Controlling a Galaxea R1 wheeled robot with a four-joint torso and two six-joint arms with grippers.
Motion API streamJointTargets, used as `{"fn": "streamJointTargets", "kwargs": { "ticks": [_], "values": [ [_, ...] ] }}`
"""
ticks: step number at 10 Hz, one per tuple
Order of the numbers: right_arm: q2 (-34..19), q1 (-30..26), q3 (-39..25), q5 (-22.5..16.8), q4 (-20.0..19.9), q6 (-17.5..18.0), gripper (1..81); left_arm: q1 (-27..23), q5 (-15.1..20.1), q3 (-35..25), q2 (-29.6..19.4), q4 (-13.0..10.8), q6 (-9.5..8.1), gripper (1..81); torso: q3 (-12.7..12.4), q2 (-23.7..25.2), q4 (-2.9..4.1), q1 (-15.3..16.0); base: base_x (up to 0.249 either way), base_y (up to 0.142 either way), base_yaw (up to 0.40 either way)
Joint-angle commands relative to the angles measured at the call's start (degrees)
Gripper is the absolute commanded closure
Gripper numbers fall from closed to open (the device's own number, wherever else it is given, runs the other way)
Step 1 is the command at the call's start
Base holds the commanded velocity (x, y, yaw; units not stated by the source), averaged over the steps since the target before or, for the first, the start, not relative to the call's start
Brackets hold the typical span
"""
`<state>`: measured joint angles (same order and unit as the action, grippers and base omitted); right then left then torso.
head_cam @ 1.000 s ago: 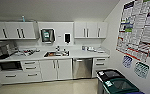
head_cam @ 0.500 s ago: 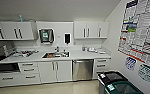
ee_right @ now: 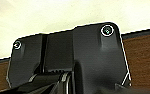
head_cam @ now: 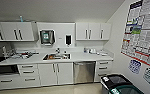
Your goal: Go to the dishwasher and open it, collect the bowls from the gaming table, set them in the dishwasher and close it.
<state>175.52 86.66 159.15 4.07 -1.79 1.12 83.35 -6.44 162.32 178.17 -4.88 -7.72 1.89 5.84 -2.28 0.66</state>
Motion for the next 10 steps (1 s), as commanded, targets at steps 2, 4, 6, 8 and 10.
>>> {"fn": "streamJointTargets", "kwargs": {
  "ticks": [2,4,6,8,10],
  "values": [
    [0.4,-3.8,-0.3,-2.5,0.0,-0.2,1.0,-4.1,2.0,0.2,-0.2,0.0,-0.19,1.0,0.0,0.0,0.0,0.0,0.15,0.078,0.0],
    [0.4,-3.8,-0.3,-2.5,0.1,-0.2,1.0,-4.1,2.0,0.2,-0.2,0.0,-0.19,1.0,0.0,0.0,0.0,0.0,0.15,0.077,0.0],
    [0.4,-3.9,-0.4,-2.5,0.1,-0.2,1.0,-4.1,2.1,0.2,-0.2,0.0,-0.19,1.0,0.0,0.0,0.0,0.0,0.15,0.071,0.0],
    [0.5,-3.9,-0.4,-2.5,0.1,-0.2,1.0,-4.2,2.1,0.2,-0.2,0.0,-0.19,1.0,0.0,0.0,0.0,0.0,0.15,0.0,0.0],
    [0.4,-4.0,-0.4,-2.5,0.1,-0.2,1.0,-4.1,2.1,0.2,-0.1,0.0,-0.19,1.0,0.0,0.0,0.0,0.0,0.15,0.0,0.0]
  ]
}}
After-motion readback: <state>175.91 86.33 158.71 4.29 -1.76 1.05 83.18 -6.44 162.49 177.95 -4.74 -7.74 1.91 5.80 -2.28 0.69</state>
